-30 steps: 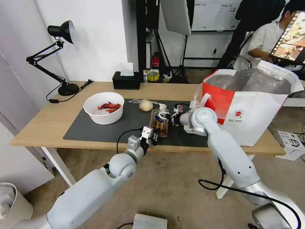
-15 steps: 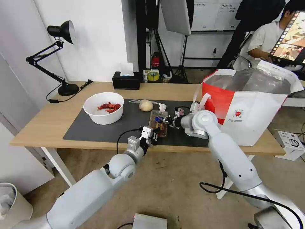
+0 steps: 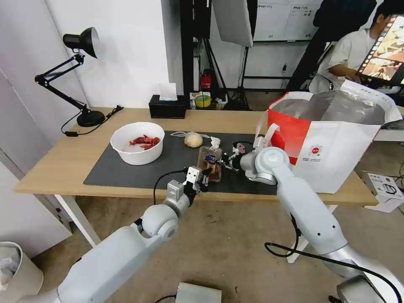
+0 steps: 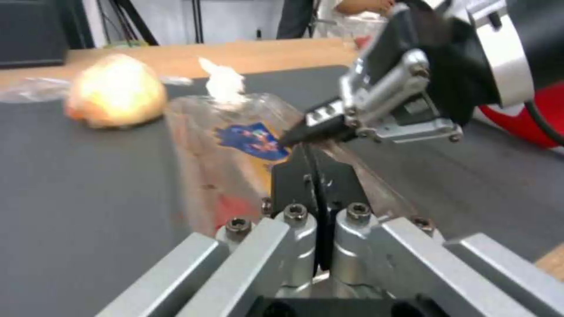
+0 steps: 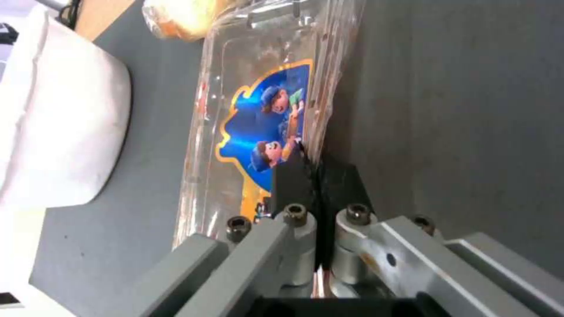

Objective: Pick up the trash from the table and place it into the takeout bag.

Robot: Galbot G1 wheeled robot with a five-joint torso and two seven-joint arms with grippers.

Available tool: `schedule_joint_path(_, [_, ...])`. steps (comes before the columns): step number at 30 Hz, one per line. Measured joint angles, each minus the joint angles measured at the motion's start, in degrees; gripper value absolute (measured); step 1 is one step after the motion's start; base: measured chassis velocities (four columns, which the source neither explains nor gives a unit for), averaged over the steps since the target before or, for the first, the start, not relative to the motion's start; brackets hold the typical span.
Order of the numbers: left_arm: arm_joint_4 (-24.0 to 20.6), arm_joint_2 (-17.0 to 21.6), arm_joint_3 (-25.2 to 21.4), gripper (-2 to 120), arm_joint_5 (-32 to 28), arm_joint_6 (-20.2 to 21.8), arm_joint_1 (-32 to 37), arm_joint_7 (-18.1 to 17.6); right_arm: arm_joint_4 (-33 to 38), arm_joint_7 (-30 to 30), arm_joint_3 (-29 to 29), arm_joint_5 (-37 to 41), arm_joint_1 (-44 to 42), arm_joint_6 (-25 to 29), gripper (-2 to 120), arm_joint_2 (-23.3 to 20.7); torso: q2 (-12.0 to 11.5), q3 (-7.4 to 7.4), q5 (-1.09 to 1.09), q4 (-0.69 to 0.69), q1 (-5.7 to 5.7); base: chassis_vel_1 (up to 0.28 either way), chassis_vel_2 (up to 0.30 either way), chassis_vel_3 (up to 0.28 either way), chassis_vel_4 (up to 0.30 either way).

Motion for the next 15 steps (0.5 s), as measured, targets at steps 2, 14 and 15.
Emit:
schedule_joint_path(2, [-0.81, 0.80, -1.15, 0, -0.01, -0.06, 0.98, 0.04, 0.00, -0.60, 0.43, -0.33, -0.08, 0.05, 0, 0.15, 0.00, 0.00, 0.00, 0.00, 0.00, 0.000, 0.000, 0.000, 0.000])
schedule_joint_path(14, [-7.59, 3.74, -14.66, 8, 1.12, -0.70, 15.87, 0.34, 3.16, -7.39, 2.57, -4.65, -1.07, 2.71, 0, -0.14, 0.00, 0.01, 0.00, 0.00, 0.00, 0.000, 0.000, 0.000, 0.000])
schedule_joint_path(15, [-7.59, 3.74, -14.66, 8, 1.12, -0.70, 15.87, 0.34, 3.16, -7.39, 2.57, -4.65, -1.07, 2.71, 0, -0.14, 0.00, 0.01, 0.00, 0.00, 0.00, 0.000, 0.000, 0.000, 0.000])
